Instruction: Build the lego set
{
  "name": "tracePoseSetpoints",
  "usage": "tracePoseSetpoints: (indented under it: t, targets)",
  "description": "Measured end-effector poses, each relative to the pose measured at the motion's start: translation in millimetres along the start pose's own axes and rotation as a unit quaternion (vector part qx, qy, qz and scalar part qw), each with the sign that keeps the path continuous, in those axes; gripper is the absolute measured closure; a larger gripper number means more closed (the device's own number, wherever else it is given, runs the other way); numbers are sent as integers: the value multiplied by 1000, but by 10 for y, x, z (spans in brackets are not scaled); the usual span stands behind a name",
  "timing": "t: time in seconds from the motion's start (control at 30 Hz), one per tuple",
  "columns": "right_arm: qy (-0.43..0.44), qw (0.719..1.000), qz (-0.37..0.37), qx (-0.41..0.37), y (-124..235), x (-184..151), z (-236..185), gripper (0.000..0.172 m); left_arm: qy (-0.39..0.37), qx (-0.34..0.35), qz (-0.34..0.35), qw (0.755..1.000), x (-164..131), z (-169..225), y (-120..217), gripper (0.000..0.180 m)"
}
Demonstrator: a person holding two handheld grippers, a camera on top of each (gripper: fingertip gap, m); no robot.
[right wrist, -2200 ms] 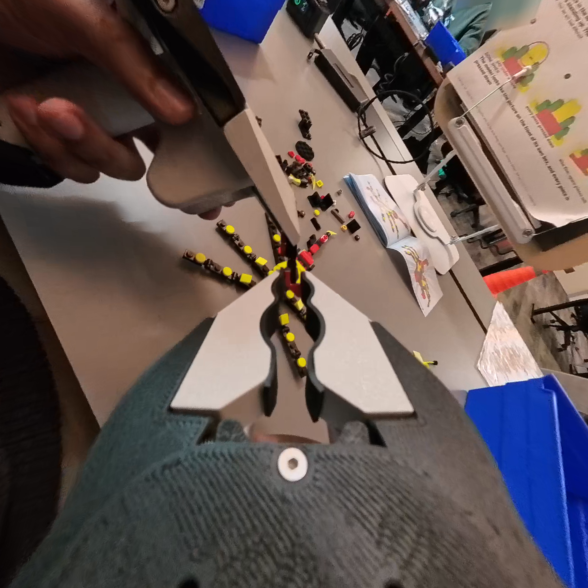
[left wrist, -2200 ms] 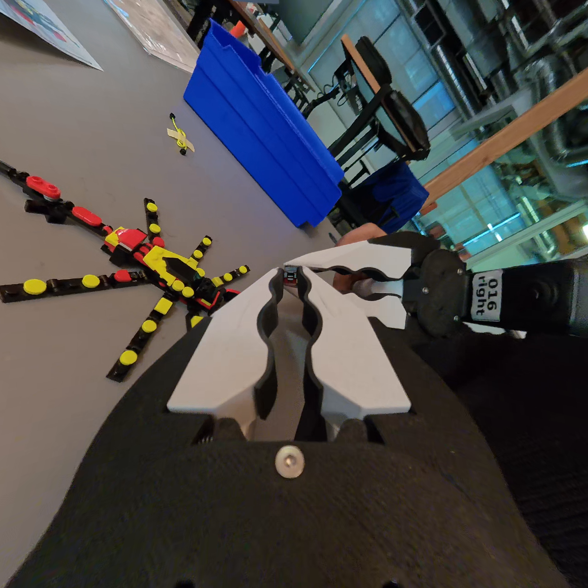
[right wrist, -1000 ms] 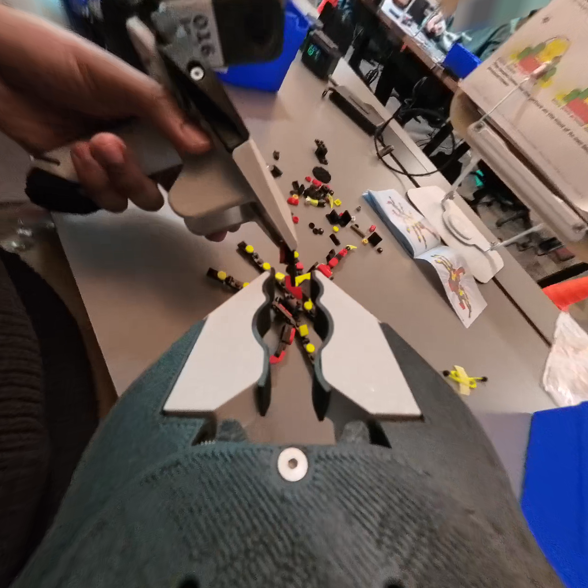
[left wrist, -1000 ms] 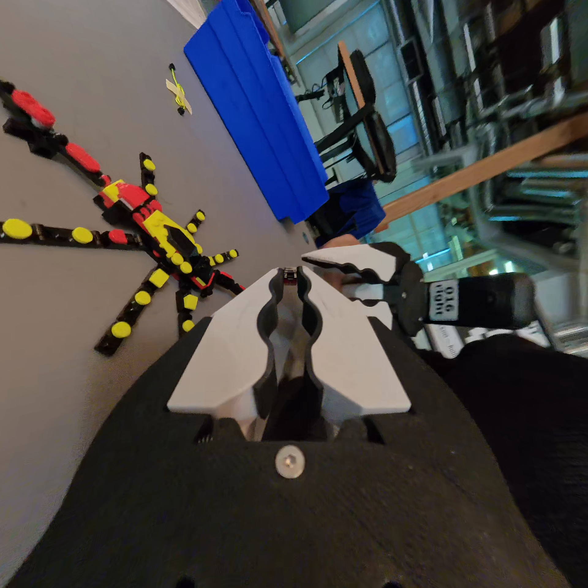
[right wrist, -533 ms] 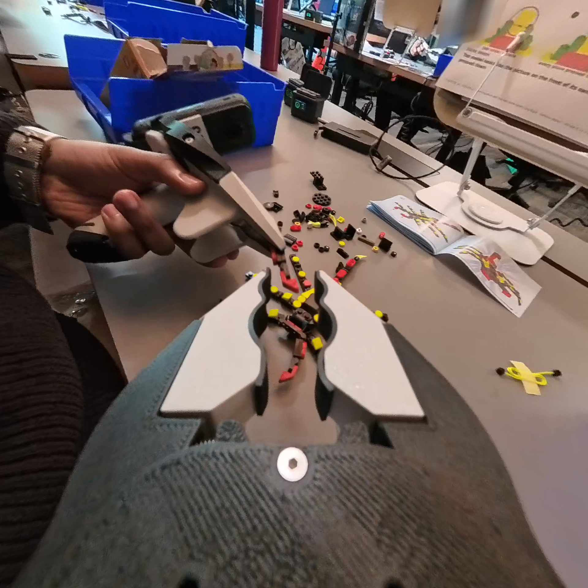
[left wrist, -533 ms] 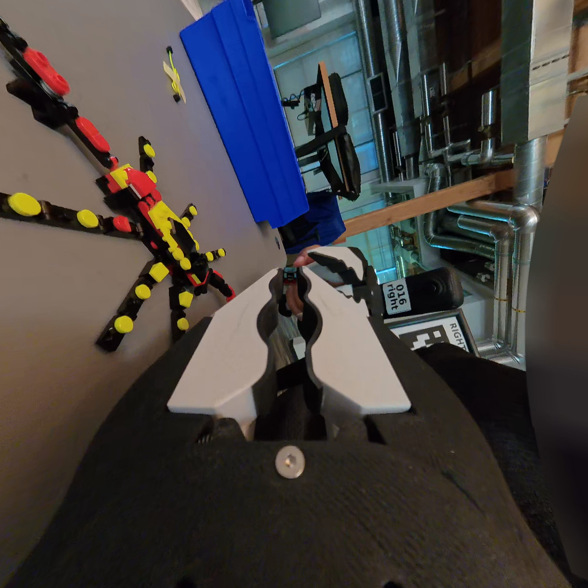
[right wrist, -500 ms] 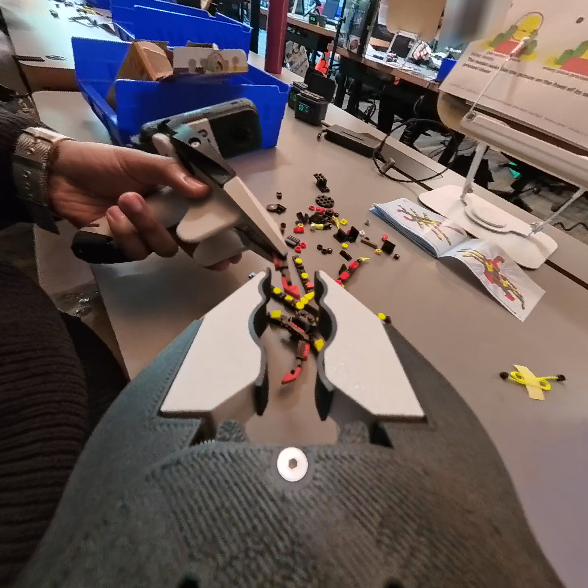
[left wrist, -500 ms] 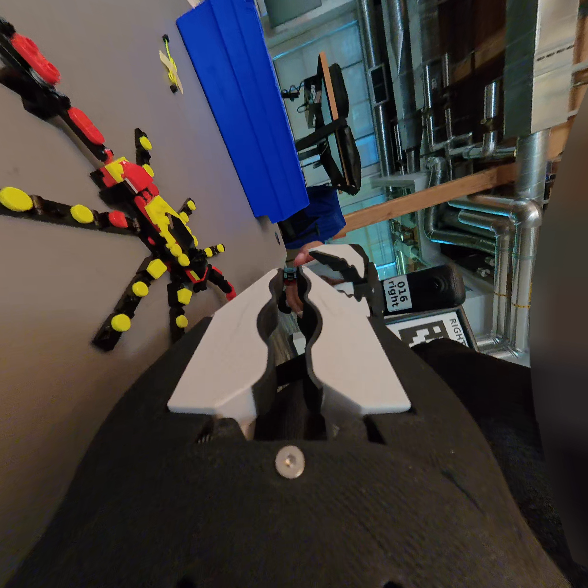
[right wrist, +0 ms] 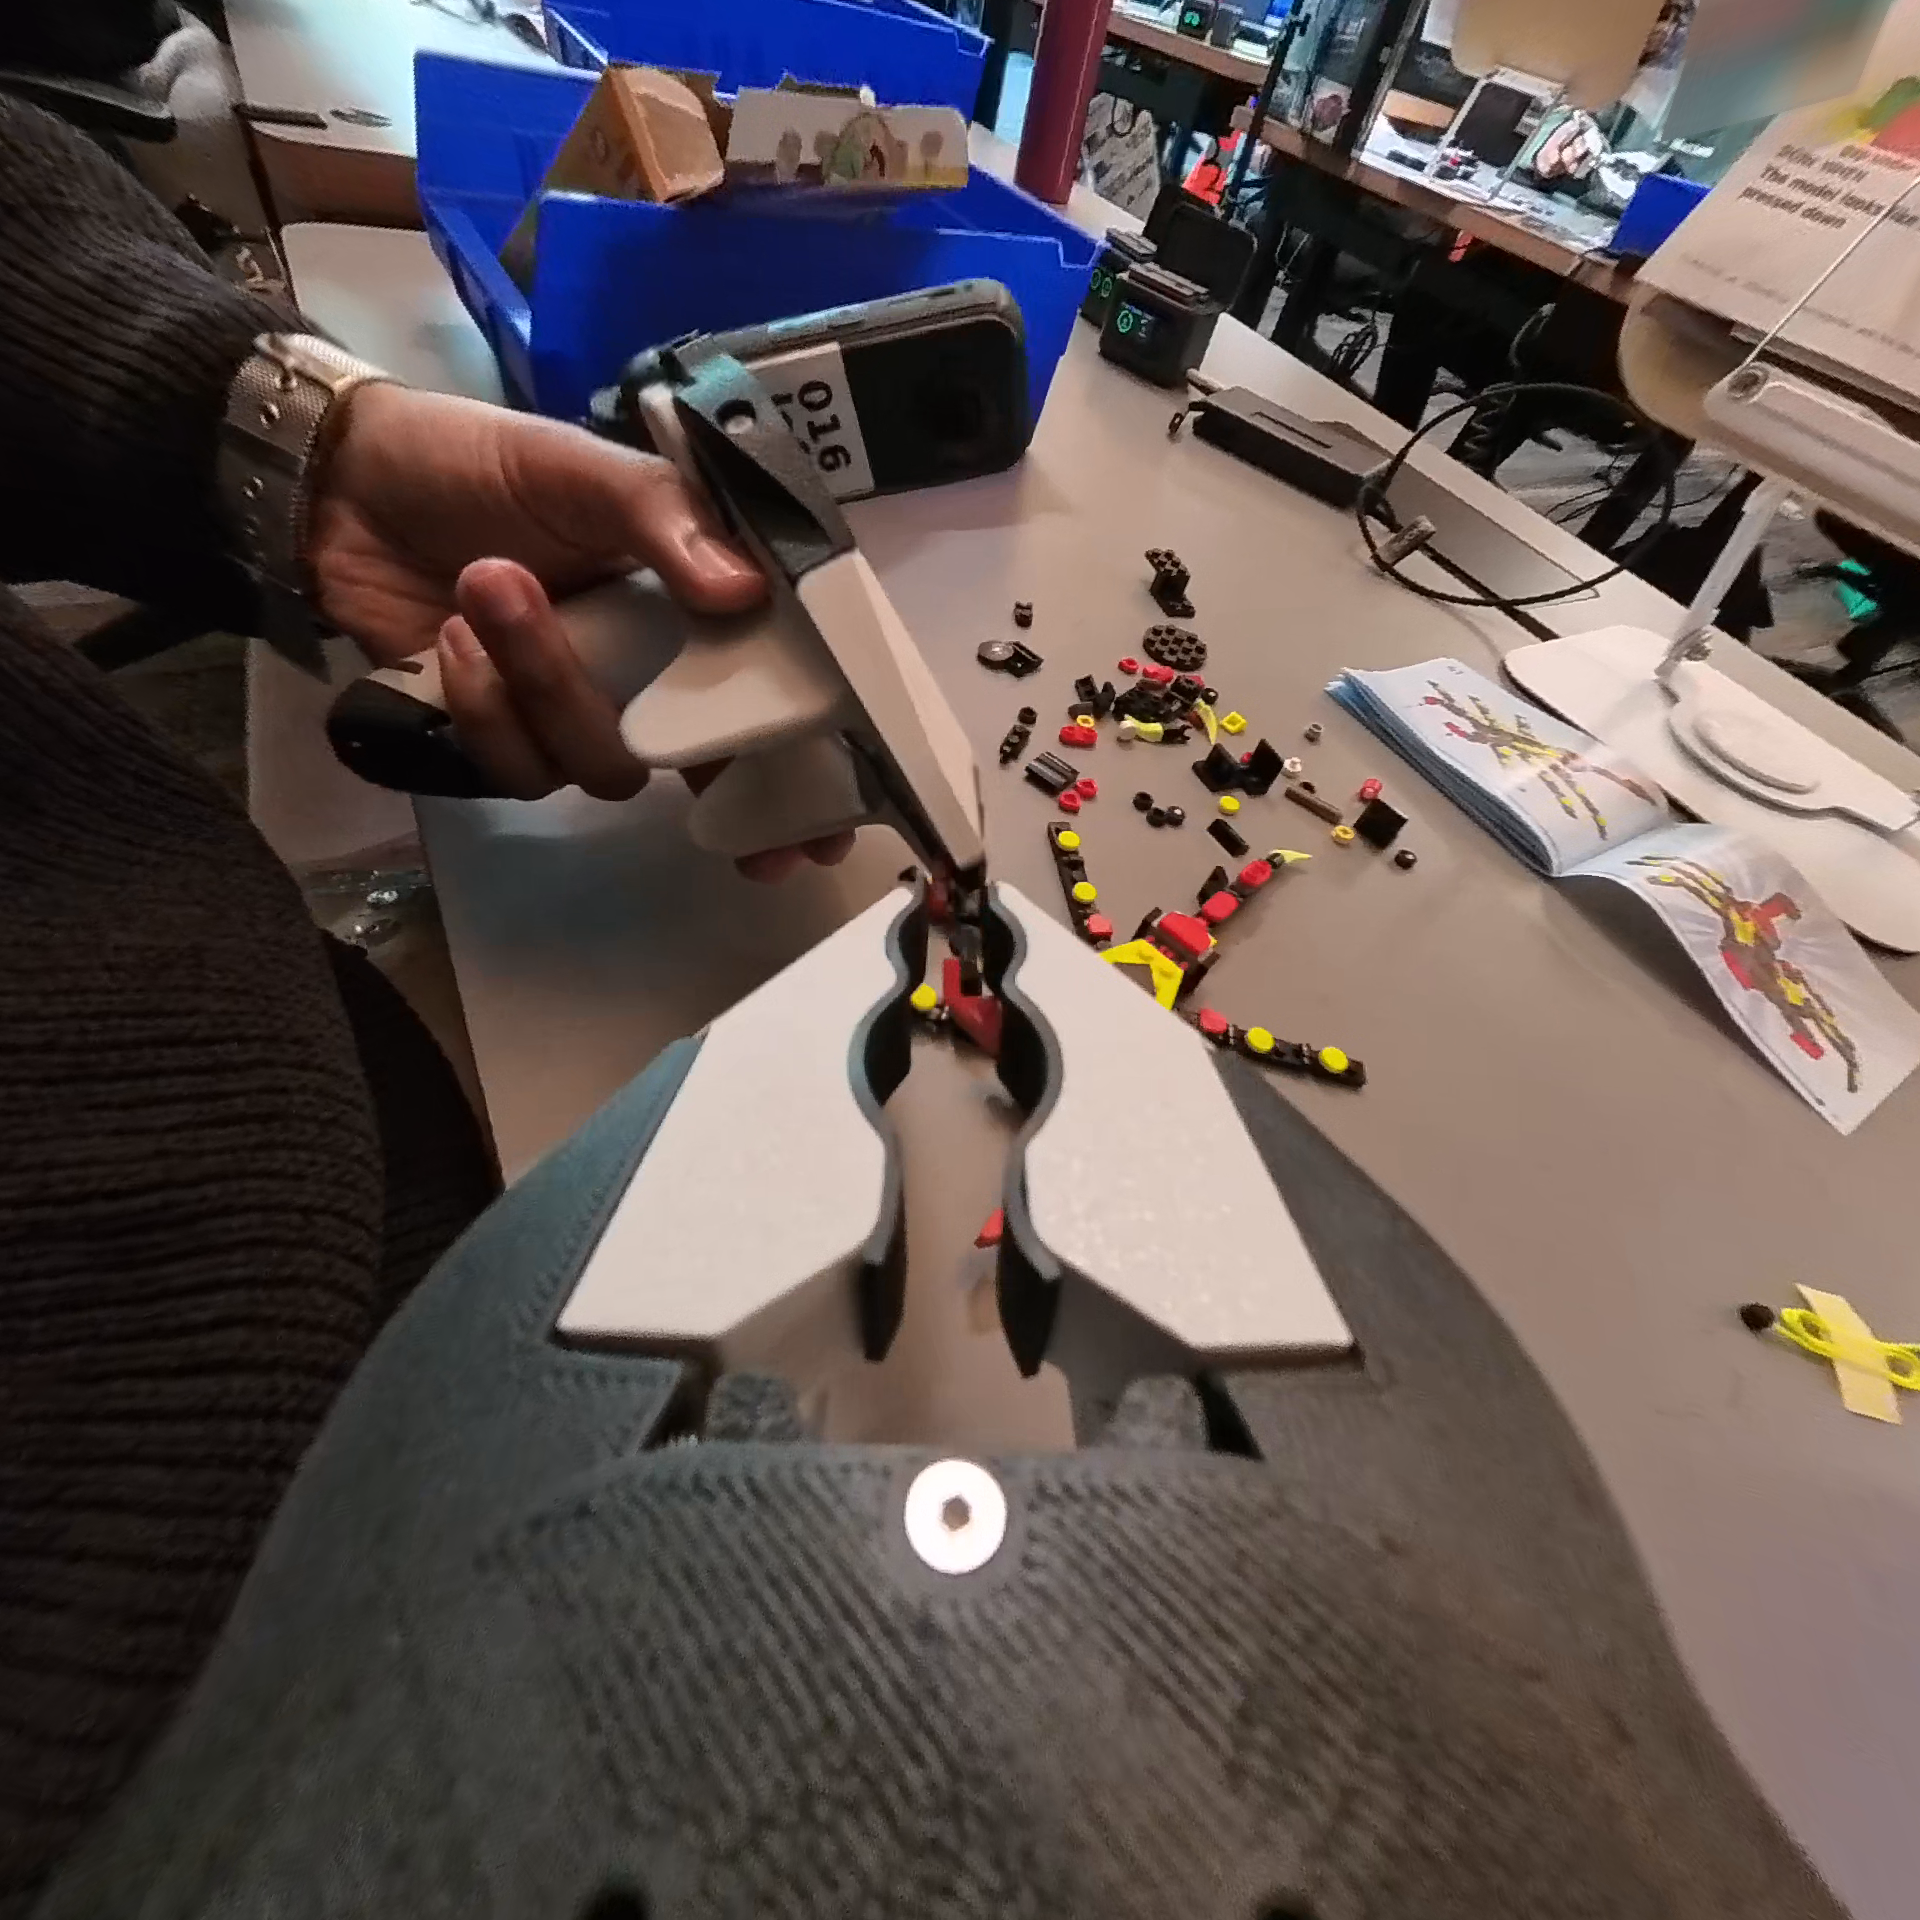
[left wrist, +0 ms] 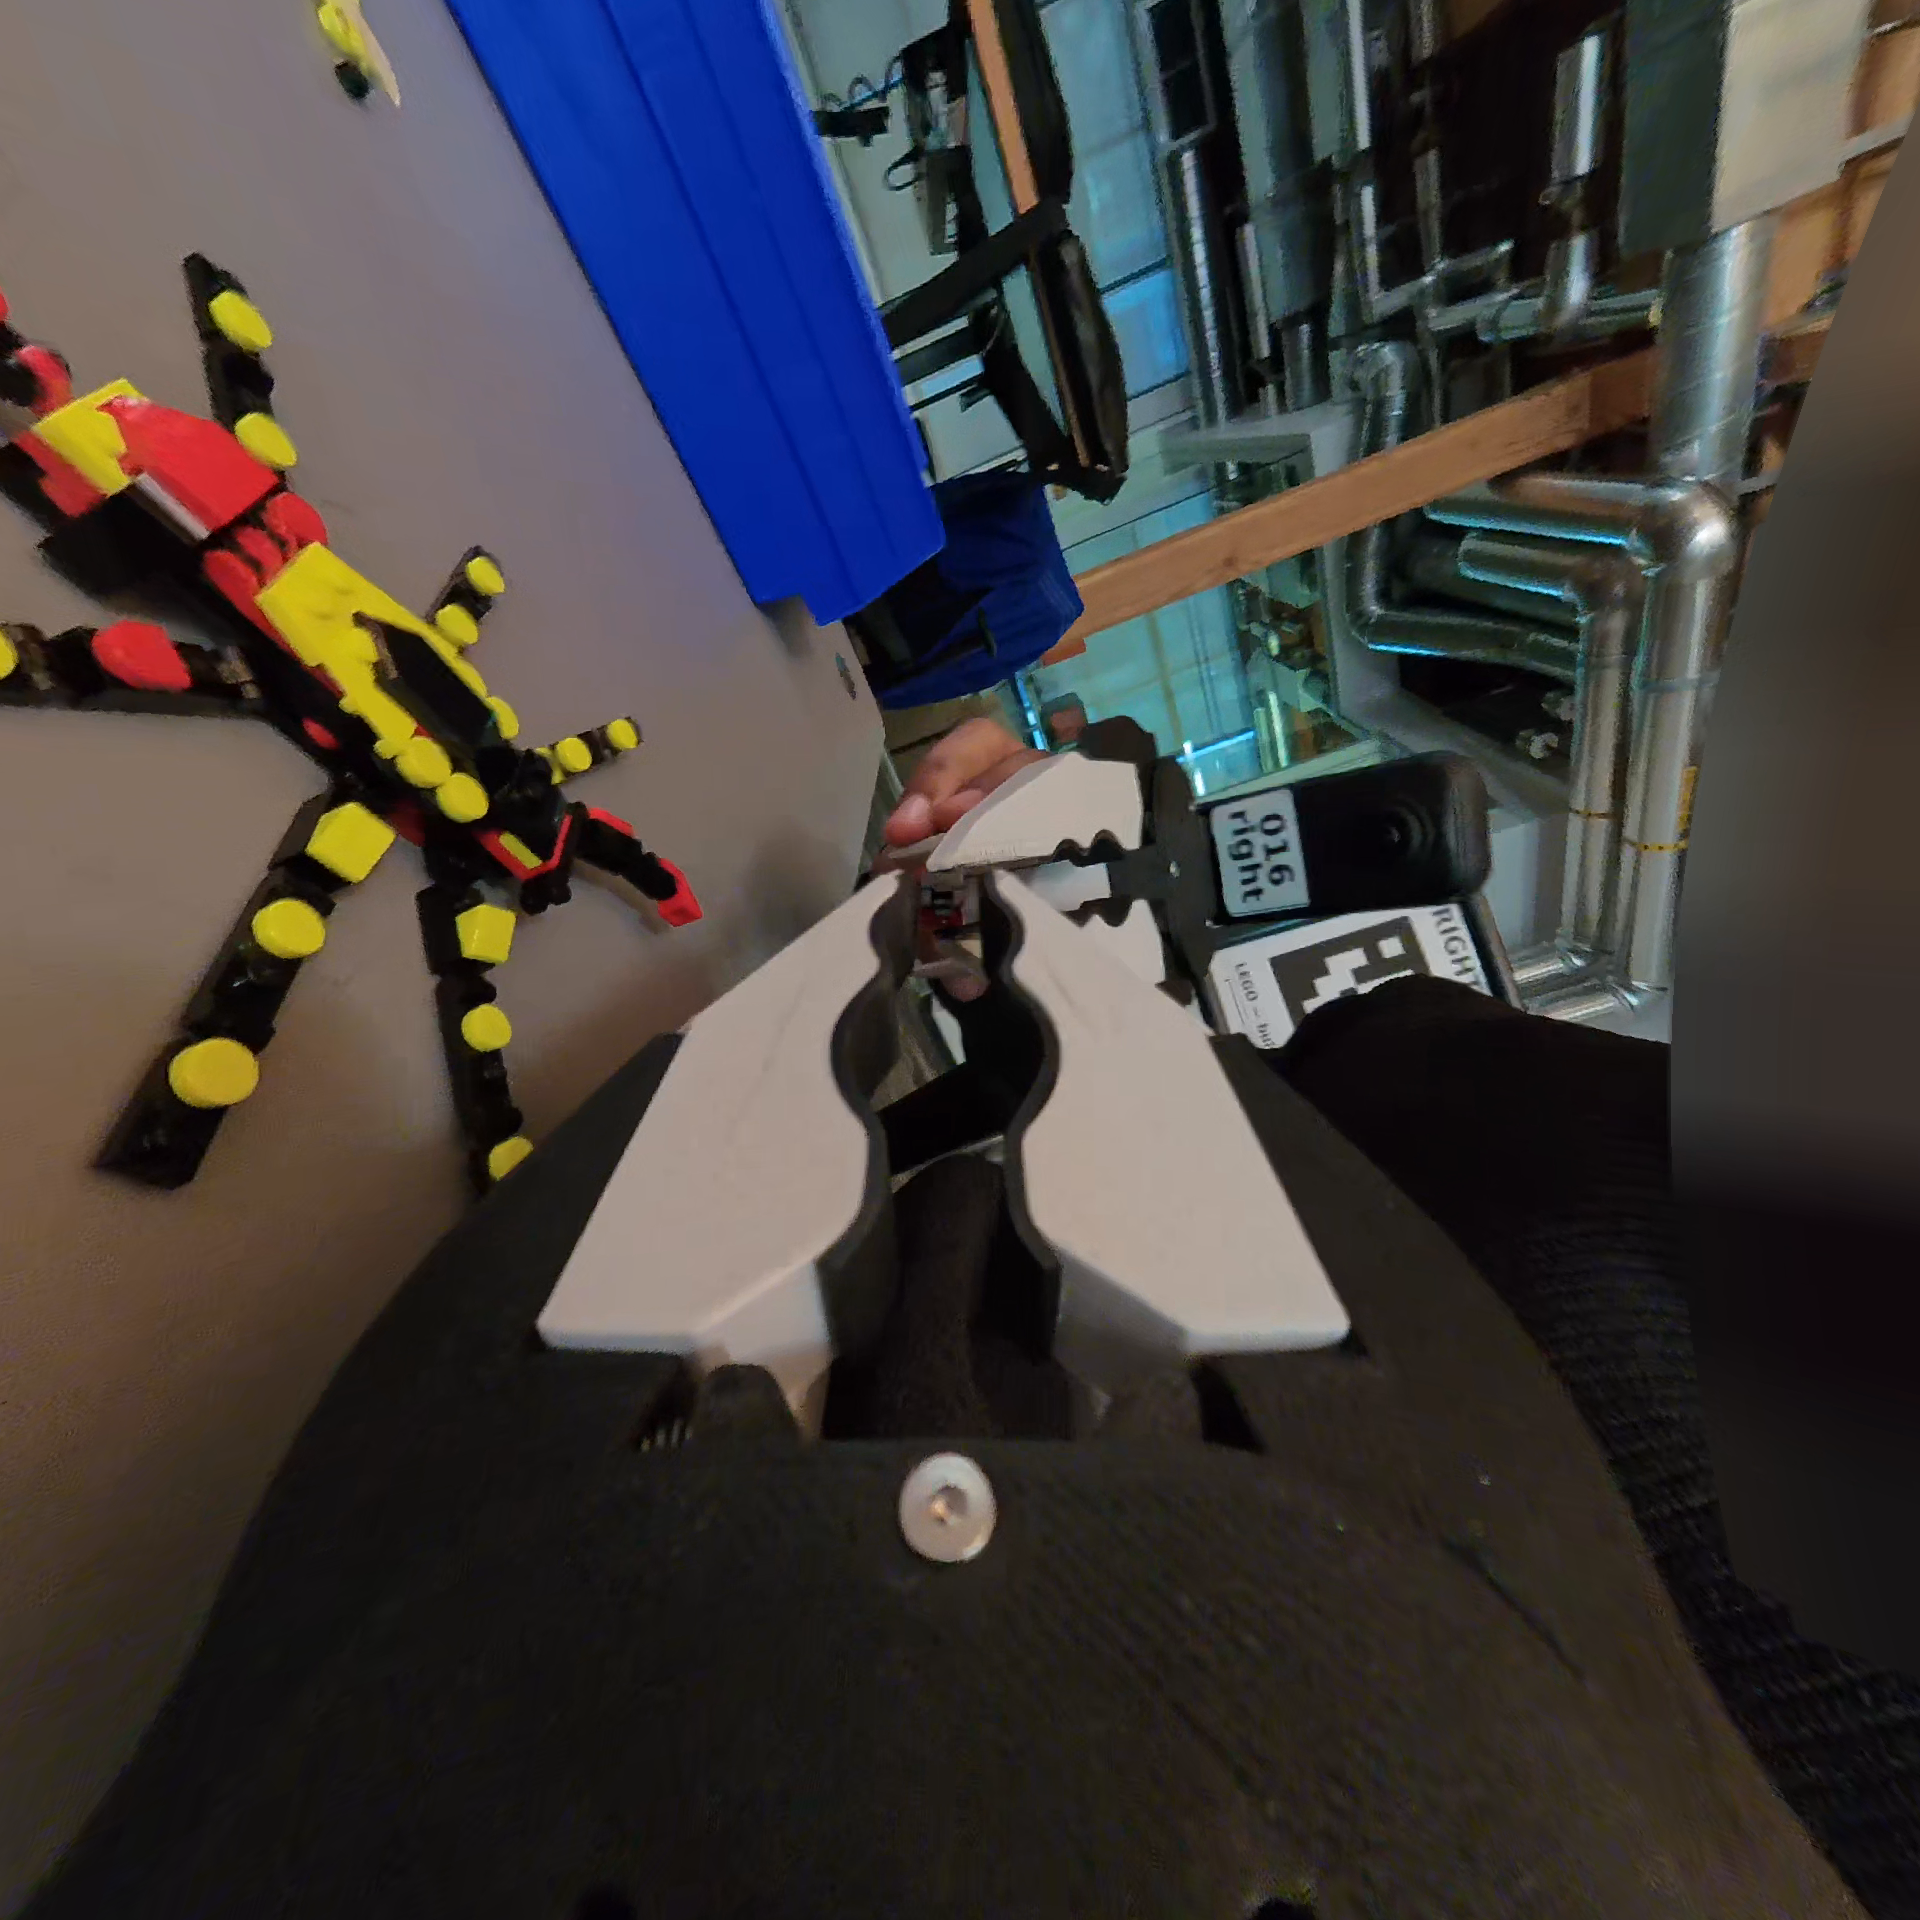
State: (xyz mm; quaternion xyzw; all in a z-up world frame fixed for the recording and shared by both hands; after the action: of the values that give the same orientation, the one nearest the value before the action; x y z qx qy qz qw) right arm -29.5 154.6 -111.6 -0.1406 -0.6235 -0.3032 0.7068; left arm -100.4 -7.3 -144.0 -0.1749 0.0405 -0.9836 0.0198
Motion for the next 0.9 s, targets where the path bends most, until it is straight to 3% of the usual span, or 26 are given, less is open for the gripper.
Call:
tracePoseSetpoints:
  t: [0.07, 0.13, 0.3, 0.4, 0.57, 0.73, 0.9]
  targets:
    - [-12, 1000, 13, -3, 20, 28, 26, 164, 2, -19, 10, 1000, 29, 28, 16, 150]
    - [-23, 999, 26, -7, 45, 53, 54, 164, -5, -25, 19, 1000, 60, 34, 47, 145]
    - [-44, 999, 26, 10, 72, 116, 99, 164, -59, -41, 35, 997, 114, 118, 89, 146]
    - [-39, 999, 29, 8, 92, 163, 106, 165, -144, -40, -2, 989, 103, 212, 75, 148]
    - [-24, 999, 33, 21, 115, 197, 92, 165, -341, 14, -43, 939, 45, 304, 81, 154]
    - [-35, 998, 44, 19, 127, 184, 112, 164, -364, 24, -50, 930, 6, 312, 52, 161]
    - [-117, 988, 40, -90, 241, 143, 317, 165, -403, 97, -44, 909, 78, 233, 84, 160]
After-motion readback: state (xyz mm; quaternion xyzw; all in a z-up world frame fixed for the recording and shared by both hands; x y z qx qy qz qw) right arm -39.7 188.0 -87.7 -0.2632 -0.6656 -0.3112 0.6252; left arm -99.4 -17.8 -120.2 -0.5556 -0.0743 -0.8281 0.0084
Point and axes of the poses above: each gripper's, where its closed fingertips meet, y back along the fingers, x out of its top, z = x × y across the jaws, the point moved 10 cm from there along y, back along the fingers, and after that the axes turned 9 degrees about z, right-handed, at the moved point
